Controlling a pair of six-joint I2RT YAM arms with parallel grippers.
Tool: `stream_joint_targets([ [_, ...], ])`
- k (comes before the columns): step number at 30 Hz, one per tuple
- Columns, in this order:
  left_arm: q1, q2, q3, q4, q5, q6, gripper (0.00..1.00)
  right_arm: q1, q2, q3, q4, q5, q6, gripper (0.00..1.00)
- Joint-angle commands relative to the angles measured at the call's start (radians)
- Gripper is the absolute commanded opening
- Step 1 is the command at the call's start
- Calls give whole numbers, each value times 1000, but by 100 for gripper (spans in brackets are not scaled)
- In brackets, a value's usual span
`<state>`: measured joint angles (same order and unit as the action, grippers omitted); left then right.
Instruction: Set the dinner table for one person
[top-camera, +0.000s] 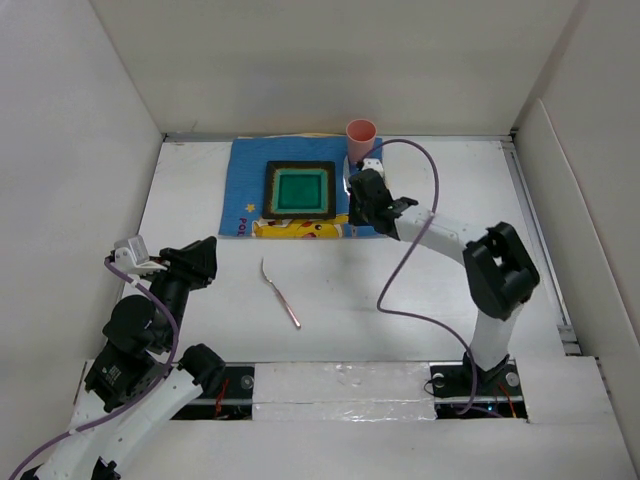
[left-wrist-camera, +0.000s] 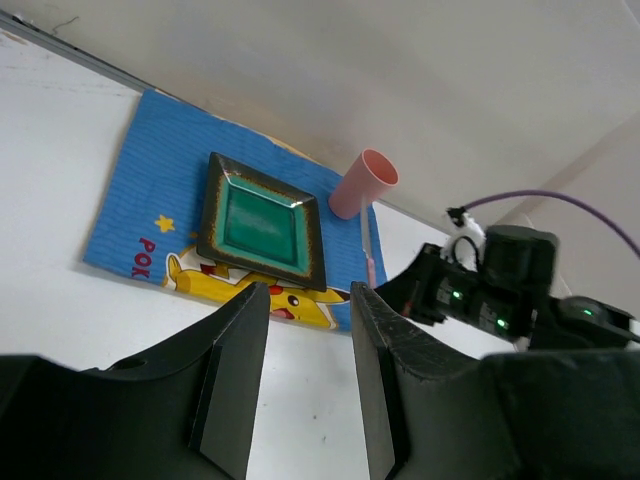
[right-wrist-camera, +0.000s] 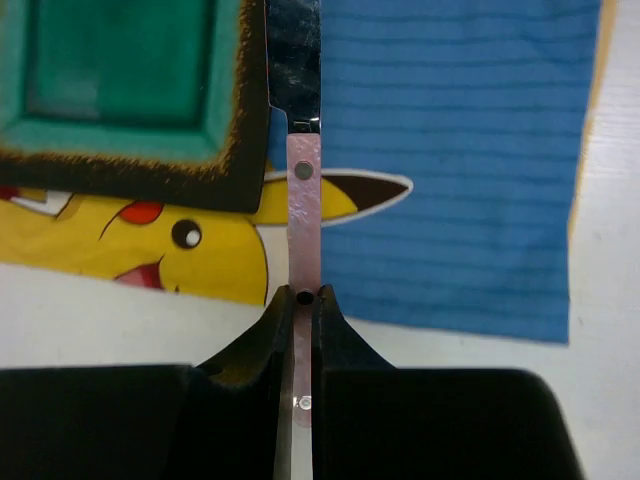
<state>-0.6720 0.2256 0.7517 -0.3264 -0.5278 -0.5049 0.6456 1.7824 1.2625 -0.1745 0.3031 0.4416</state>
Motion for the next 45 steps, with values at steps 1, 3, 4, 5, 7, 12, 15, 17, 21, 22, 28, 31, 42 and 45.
stream_joint_targets([
  [1,3,-9,-2,30,-1,2,35,-53,86,133,27,-82,-32,0],
  [3,3,-8,-6,38,-4,8,35,-75,150,167,10,-104,-29,0],
  [4,3,-5,-5,33,-3,8,35,-75,166,193,7,-110,-26,0],
  [5,3,-2,-2,32,-1,6,35,-87,193,201,10,-114,-23,0],
  [7,3,0,-2,33,-1,6,35,-96,218,228,7,-142,-14,0],
  [12,3,4,0,32,-3,6,35,-107,287,276,-17,-170,0,0],
  [15,3,1,-3,38,-8,9,35,-107,296,267,-13,-165,9,0],
  [17,3,0,-3,32,-8,6,35,-116,310,268,-13,-171,17,0],
  [21,3,-3,-3,36,-8,11,35,-127,324,279,-13,-180,35,0],
  [22,3,3,-2,33,-8,8,35,-127,327,287,-17,-180,36,0],
  [28,3,6,-3,26,-11,3,35,-136,354,308,-36,-174,48,2],
  [31,3,26,-2,24,-15,6,36,-136,345,290,-16,-182,54,17],
  [42,3,326,34,-10,112,23,50,-136,108,137,62,-266,25,44],
  [45,3,433,60,-23,208,9,48,-136,5,46,96,-324,-4,49],
])
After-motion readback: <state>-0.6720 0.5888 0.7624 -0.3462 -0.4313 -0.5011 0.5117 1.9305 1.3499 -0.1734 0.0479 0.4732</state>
